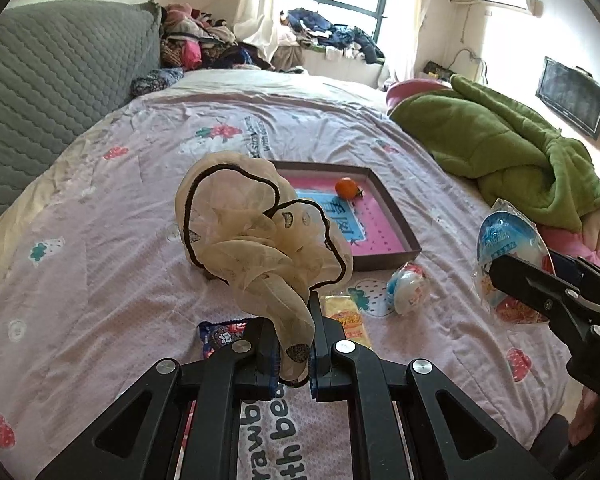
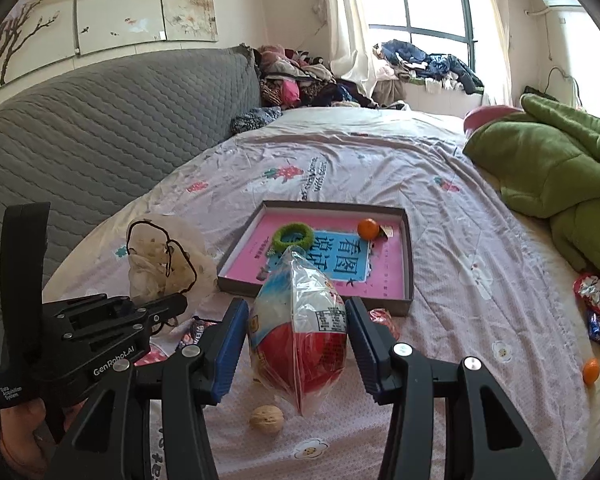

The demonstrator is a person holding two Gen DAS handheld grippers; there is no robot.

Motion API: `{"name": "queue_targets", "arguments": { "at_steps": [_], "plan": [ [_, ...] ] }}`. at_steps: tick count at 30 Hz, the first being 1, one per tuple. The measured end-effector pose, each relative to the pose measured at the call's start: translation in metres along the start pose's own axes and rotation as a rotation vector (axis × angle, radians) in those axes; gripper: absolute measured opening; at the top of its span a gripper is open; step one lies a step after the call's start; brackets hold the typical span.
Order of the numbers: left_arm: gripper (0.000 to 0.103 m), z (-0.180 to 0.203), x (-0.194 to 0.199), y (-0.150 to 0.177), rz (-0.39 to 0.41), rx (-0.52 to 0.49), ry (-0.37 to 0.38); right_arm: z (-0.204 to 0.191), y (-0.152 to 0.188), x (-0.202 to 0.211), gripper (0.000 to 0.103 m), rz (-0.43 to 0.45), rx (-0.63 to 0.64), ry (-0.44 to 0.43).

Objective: Organize objects
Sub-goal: 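Grasp the scrunchie with the left gripper while the right grasps the red-wrapped egg, lift both, then carry the scrunchie in the left gripper and egg in the right over the pink tray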

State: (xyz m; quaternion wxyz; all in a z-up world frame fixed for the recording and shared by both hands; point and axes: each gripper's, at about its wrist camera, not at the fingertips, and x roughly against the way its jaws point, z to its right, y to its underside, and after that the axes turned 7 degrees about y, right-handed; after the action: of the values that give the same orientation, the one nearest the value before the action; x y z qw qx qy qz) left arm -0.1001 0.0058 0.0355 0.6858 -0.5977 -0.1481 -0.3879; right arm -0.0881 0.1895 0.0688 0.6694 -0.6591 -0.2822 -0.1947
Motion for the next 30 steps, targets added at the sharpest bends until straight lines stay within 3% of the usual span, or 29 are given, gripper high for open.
{"name": "queue_targets", "arguments": {
  "at_steps": [13, 30],
  "plan": [
    [0.01, 0.001, 0.028, -0.013, 0.042, -0.018, -0.011, -0.007, -0.016, 0.025, 0.05, 0.049, 0.018, 0.021],
    [0.01, 0.013, 0.025, -0.041, 0.067, -0.047, -0.005, -0.007, -0.05, 0.028, 0.05, 0.11, 0.034, 0.035]
  ]
}}
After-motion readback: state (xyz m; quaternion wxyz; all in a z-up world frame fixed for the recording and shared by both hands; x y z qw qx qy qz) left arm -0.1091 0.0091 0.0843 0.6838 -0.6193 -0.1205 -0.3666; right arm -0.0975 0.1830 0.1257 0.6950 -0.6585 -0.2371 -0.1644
